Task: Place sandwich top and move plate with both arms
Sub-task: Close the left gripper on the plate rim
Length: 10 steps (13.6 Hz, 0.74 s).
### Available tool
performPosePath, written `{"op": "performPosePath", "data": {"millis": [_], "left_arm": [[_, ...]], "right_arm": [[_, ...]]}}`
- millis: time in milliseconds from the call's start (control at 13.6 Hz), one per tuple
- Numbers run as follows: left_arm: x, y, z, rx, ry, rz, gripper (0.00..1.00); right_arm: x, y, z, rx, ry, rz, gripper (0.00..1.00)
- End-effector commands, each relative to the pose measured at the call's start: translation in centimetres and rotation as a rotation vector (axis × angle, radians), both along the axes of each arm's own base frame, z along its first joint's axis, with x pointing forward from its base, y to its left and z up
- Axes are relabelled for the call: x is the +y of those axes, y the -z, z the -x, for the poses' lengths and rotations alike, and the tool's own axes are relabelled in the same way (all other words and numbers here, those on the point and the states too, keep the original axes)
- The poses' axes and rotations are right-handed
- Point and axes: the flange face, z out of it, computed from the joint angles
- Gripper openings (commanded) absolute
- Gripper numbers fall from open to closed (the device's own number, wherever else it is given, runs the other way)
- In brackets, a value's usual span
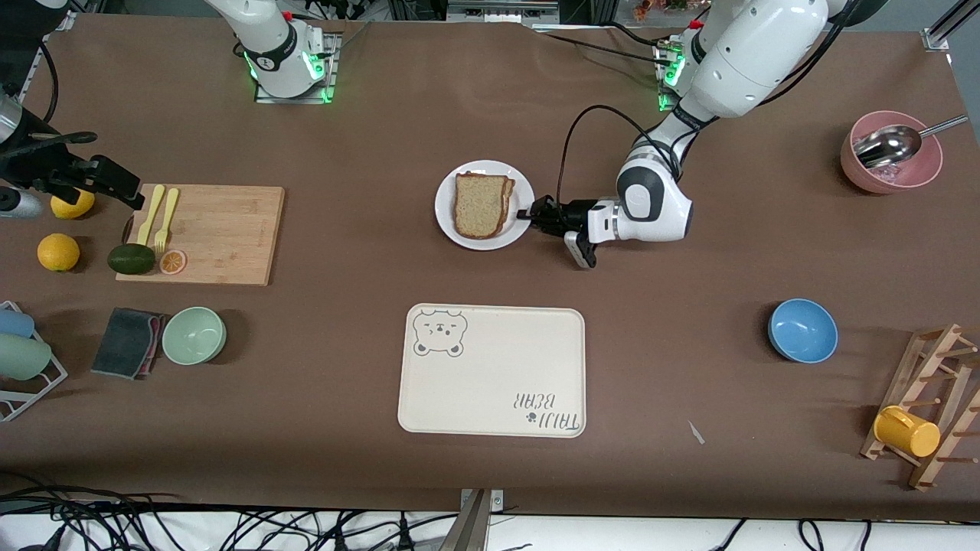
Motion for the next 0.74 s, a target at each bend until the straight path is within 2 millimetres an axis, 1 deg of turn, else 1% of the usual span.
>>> {"op": "performPosePath", "data": {"millis": [0,74,294,662], "left_arm": [[-0.58,0.26,-0.12,-0.028,-0.007,-0.007,0.16],[-0.62,0.33,-0.09,-0.036,-0.009,-0.024,0.15],[-0.73,0.32,-0.03,-0.037,-0.007,-0.025,0.08],[-0.52,0.27,-0.19,-0.040,-0.010,-0.026,0.00]], "right_arm": [[0.13,-0.53,-0.10,0.005,0.010,-0.016,1.00],[0.13,-0.53,-0.10,0.005,0.010,-0.016,1.00],[0.13,-0.53,-0.10,0.005,0.010,-0.016,1.00],[0.13,-0.54,-0.10,0.005,0.010,-0.016,1.00]]}}
